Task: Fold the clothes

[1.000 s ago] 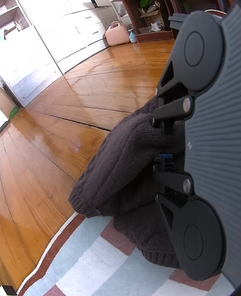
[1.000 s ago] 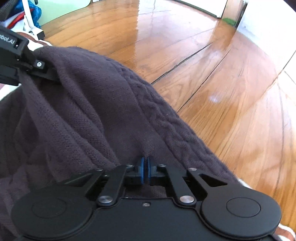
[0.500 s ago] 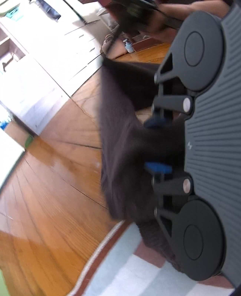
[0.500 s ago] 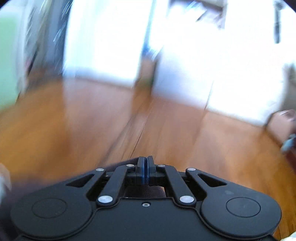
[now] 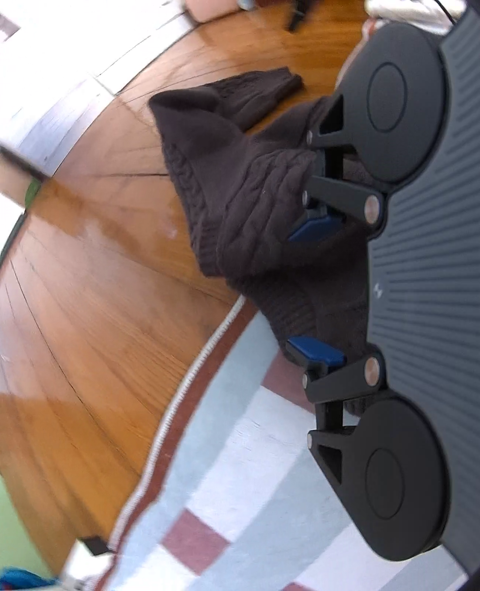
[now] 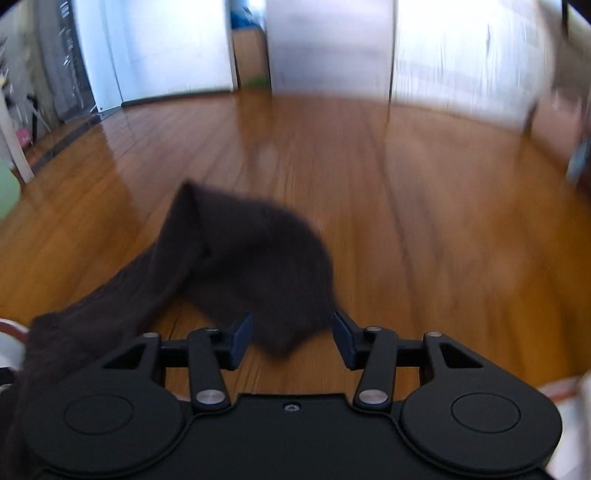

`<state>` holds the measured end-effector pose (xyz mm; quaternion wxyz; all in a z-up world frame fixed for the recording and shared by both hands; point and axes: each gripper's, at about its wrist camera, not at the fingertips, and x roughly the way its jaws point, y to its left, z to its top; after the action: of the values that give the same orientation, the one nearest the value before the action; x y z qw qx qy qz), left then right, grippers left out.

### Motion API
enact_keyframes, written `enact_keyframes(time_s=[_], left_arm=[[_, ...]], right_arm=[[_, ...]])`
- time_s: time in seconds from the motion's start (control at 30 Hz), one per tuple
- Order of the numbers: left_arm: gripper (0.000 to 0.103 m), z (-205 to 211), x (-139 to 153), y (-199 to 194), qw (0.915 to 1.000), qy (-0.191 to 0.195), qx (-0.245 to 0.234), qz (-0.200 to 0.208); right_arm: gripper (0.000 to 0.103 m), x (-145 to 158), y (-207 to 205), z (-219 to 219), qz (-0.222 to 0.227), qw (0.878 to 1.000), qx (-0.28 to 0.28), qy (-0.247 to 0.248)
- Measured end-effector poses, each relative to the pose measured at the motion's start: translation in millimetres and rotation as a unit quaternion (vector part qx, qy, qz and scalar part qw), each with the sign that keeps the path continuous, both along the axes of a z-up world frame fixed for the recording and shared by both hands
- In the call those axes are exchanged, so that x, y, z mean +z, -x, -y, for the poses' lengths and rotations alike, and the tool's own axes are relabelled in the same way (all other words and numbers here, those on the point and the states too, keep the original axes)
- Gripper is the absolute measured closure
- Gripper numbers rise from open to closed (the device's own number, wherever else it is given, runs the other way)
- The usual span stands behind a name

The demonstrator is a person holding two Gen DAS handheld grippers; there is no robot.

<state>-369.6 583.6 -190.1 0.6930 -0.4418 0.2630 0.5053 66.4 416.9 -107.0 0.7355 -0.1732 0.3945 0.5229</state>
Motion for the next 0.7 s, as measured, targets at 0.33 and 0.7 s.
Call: enact_keyframes(time_s=[0.33,0.7], left_arm=[[0.045,-9.5,-11.0,7.2,0.9998,0.019,0.009,-0.006],[0.045,-13.5,-12.0,6.8,0.9997,0.021,0.012,-0.009]], right_arm=[[0.042,-78.3,-7.6,-57.1,-0.135,0.987,-0.079,0.043],[0.083,-17.2,-0.7,-65.3,0.182,0.975,-0.129,-0.006]])
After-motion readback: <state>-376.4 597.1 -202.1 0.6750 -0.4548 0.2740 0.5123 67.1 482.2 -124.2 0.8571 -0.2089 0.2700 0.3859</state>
